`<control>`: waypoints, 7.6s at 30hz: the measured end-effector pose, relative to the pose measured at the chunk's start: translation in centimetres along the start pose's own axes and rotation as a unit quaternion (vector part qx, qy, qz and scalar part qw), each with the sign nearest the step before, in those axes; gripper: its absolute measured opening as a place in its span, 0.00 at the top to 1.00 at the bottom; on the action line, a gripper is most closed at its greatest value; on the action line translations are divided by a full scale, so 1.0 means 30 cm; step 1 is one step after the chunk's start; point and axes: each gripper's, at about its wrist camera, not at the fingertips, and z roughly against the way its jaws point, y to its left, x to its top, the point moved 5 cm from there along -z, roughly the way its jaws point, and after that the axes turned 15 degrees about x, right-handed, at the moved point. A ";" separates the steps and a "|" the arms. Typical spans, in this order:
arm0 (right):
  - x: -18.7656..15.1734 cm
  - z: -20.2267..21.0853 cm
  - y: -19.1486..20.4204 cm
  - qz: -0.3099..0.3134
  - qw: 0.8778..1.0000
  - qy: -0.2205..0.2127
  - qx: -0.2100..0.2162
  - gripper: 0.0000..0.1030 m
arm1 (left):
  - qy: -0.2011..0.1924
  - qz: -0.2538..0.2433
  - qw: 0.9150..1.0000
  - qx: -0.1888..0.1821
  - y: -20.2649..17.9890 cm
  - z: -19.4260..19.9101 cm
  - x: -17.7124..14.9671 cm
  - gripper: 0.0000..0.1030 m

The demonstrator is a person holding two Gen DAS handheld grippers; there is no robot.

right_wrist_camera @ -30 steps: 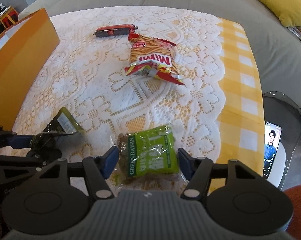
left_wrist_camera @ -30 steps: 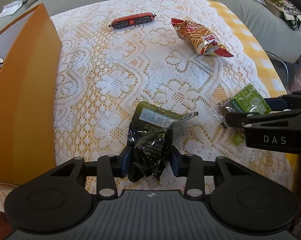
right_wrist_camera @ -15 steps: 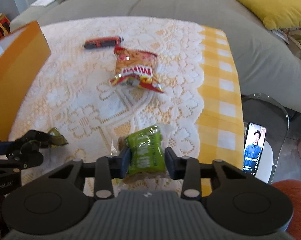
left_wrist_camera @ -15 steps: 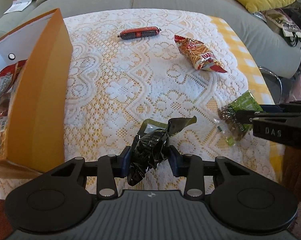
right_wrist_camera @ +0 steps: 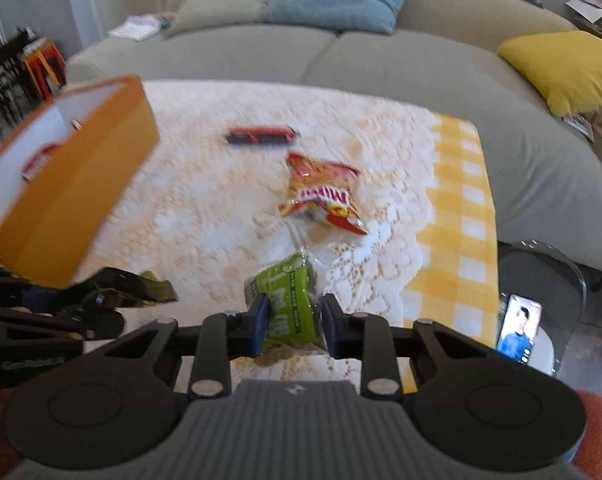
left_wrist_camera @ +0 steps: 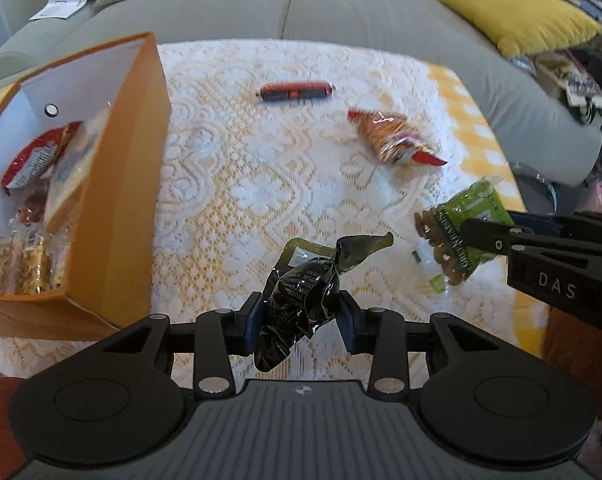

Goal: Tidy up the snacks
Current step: 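Carry both seaweed packs over the orange box and lower them inside, then open both tools to release the seaweed packs into the box, then move both tools back toward the red sausage stick and Mimi bag, then grasp the red sausage stick with the left tool while the right tool grasps the Mimi bag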

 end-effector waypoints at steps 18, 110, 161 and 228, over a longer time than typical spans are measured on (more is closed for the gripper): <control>0.219 0.086 0.211 0.036 0.993 -0.053 0.103 0.75 | -0.065 0.070 0.995 0.034 0.231 0.185 0.174 0.58; 0.178 -0.097 0.320 0.077 0.995 -0.010 0.055 0.40 | -0.075 0.060 0.987 0.132 0.298 0.119 0.117 0.37; 0.246 -0.420 -0.192 -0.029 0.999 0.003 -0.027 0.42 | -0.049 -0.102 0.985 0.134 -0.115 -0.319 0.387 0.37; 0.314 -0.472 -0.304 -0.022 0.998 -0.051 0.014 0.60 | -0.030 -0.239 0.966 0.093 -0.253 -0.390 0.574 0.75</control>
